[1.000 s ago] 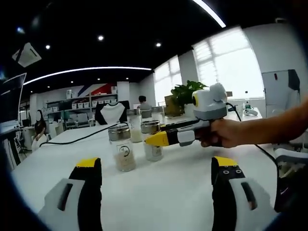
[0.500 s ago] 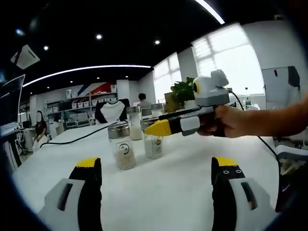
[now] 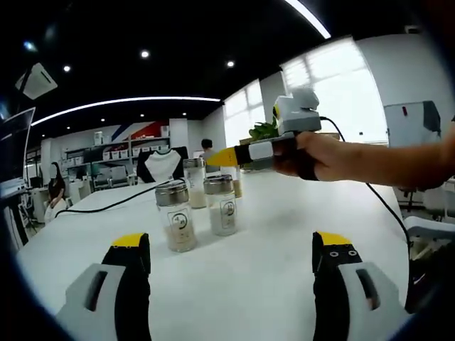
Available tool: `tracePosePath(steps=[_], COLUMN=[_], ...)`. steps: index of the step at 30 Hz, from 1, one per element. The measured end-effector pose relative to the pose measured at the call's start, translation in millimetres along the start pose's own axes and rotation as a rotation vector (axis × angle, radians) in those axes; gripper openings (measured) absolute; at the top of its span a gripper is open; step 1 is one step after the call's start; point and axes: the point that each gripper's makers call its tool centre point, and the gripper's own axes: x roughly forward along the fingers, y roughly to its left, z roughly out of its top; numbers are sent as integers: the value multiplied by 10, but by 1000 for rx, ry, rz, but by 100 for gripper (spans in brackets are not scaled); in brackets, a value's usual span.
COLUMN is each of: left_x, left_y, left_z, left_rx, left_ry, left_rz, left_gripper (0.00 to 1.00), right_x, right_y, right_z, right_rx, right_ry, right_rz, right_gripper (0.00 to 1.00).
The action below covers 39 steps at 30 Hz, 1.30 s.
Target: Rotate the seasoning bottle until the label or dispensing opening points toward the visible target arrow and the bottle remains upright within the marked orientation range
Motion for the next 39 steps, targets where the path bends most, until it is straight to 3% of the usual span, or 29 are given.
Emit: tracePosePath(steps=[8, 12, 17, 28, 32, 37, 39], left_x=[3, 2, 2, 7, 6, 15, 15], left_y=[-39, -52, -60, -42, -45, -51, -31], left_z=[39, 30, 29, 30, 28, 14, 6], left_rx=[14, 24, 26, 2, -9, -88, -82], left_ry=[-21, -15, -16, -18, -18, -15, -11], left_rz=[-14, -16, -23, -25, -27, -53, -43], left_gripper=[100, 100, 100, 100, 100, 100, 100], right_x=[219, 346, 453, 675, 740, 803, 832], right_y=[-290, -376, -536, -714, -754, -776, -781], right_z=[-70, -119, -139, -233, -153, -151, -137], right_rx=[-72, -105, -98, -57, -42, -68, -70], right_ry=[33, 47, 49, 69, 22, 37, 24], right_rz=[-107, -127, -181, -222, -217, -222, -216], right_gripper=[38, 39, 39, 41, 42, 42, 42])
